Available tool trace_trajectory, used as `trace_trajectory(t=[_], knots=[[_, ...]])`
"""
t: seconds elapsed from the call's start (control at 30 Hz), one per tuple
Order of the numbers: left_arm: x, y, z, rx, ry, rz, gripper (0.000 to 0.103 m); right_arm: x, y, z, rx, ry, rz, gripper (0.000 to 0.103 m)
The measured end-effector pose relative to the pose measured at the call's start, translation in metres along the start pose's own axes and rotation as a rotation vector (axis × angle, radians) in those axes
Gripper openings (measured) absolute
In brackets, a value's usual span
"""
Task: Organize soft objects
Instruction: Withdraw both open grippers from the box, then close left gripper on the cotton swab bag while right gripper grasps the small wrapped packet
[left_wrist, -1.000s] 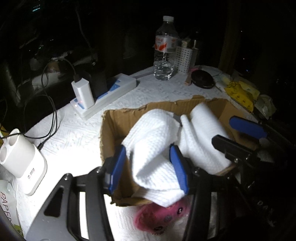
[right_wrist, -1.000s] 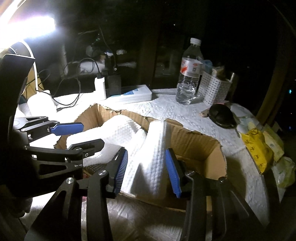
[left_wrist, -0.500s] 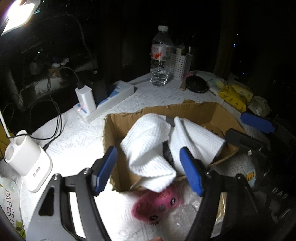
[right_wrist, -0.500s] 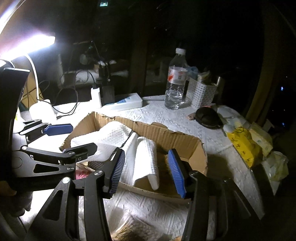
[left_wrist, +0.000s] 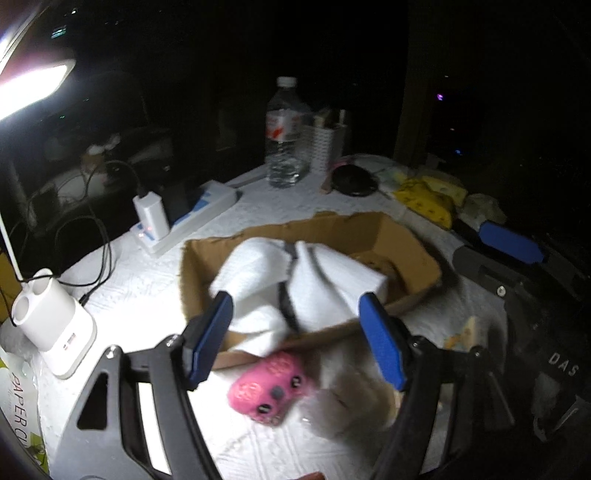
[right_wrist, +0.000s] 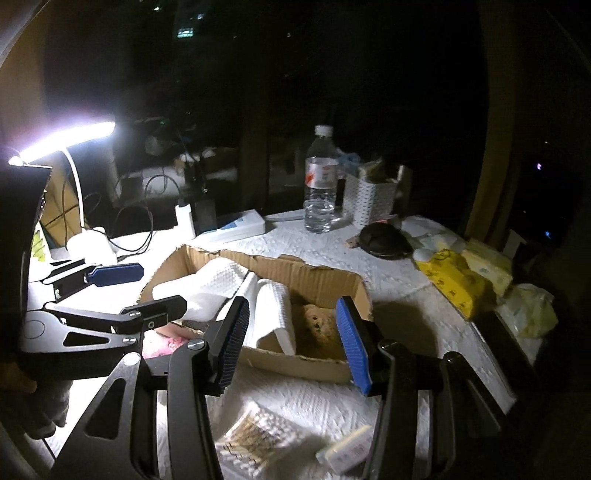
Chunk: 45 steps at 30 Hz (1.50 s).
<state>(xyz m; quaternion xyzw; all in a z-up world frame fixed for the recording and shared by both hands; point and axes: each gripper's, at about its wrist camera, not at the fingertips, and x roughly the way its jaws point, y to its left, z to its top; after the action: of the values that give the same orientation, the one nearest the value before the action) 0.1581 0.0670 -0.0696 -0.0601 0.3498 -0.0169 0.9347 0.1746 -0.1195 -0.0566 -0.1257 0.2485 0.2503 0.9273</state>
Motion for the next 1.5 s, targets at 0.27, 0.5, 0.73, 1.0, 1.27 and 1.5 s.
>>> trace_trajectory(t=[0.27,0.5,0.73,1.0,1.27,1.5], knots=[[-0.015,-0.031,-0.008,0.035,-0.023,-0.056,0.072,-0.033,-0.019,-0.017,0.044,-0.017,-0.04,0.057],[-0.01,-0.056,-0.023,0.07,0.007,-0.101,0.073,-0.046,-0.036,-0.038,0.092,-0.006,-0.049,0.062],[0.004,-0.076,-0.042,0.104,0.054,-0.137,0.073,-0.041,-0.046,-0.063,0.116,0.035,-0.03,0.065],[0.027,-0.086,-0.064,0.107,0.122,-0.153,0.073,-0.026,-0.055,-0.084,0.134,0.078,0.019,0.065],[0.045,-0.096,-0.082,0.135,0.16,-0.163,0.073,-0.004,-0.063,-0.101,0.153,0.113,0.083,0.065],[0.052,-0.107,-0.089,0.186,0.159,-0.14,0.073,0.009,-0.073,-0.11,0.175,0.111,0.155,0.065]])
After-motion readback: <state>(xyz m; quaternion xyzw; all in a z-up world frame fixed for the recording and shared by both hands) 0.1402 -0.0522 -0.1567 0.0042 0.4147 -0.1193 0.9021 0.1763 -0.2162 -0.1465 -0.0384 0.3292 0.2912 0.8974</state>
